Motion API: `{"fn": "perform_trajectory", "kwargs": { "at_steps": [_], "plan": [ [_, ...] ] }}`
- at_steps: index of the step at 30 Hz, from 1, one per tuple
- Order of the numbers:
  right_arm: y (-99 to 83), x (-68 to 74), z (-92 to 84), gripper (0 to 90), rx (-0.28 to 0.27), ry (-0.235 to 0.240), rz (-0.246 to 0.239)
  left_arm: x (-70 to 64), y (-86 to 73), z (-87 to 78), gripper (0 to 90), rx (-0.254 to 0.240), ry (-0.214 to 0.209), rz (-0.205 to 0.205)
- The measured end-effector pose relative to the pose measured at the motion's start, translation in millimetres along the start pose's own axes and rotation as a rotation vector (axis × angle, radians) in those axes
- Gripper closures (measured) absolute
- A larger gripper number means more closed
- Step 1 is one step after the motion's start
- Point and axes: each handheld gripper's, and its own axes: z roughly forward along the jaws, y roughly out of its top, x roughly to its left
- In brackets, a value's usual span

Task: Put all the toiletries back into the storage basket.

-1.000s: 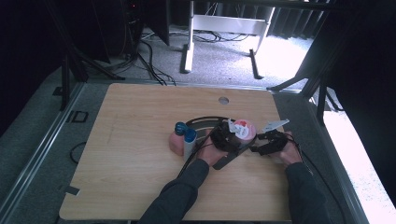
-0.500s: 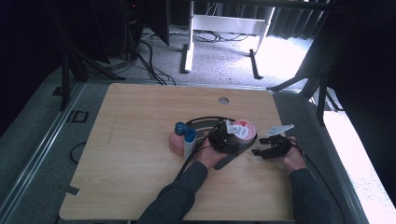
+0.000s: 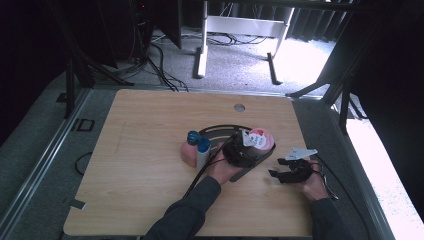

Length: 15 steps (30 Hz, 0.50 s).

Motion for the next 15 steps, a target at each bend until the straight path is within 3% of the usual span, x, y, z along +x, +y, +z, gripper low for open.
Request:
{"fn": "perform_trajectory", "kwargs": {
  "at_steps": [5, 8, 11, 15],
  "plan": [
    [-6.8, 8.6, -4.9, 34.9, -0.019, -0.019, 0.010, -0.6, -2.6, -7.9, 43.0, -0.001, -0.010, -0.005],
    [-17.3, 18.1, -8.3, 31.4, -0.060, 0.022, 0.017, -1.5, -3.8, -11.7, 46.4, 0.008, -0.027, -0.005],
    [-20.0, 21.5, -7.9, 31.3, -0.035, -0.005, 0.019, -2.0, -4.0, -13.1, 47.6, 0.010, -0.032, -0.003],
    [-25.5, 27.4, -8.5, 31.4, -0.049, -0.017, 0.046, -4.2, -3.6, -20.7, 53.9, 0.023, -0.055, -0.006]
  ]
}}
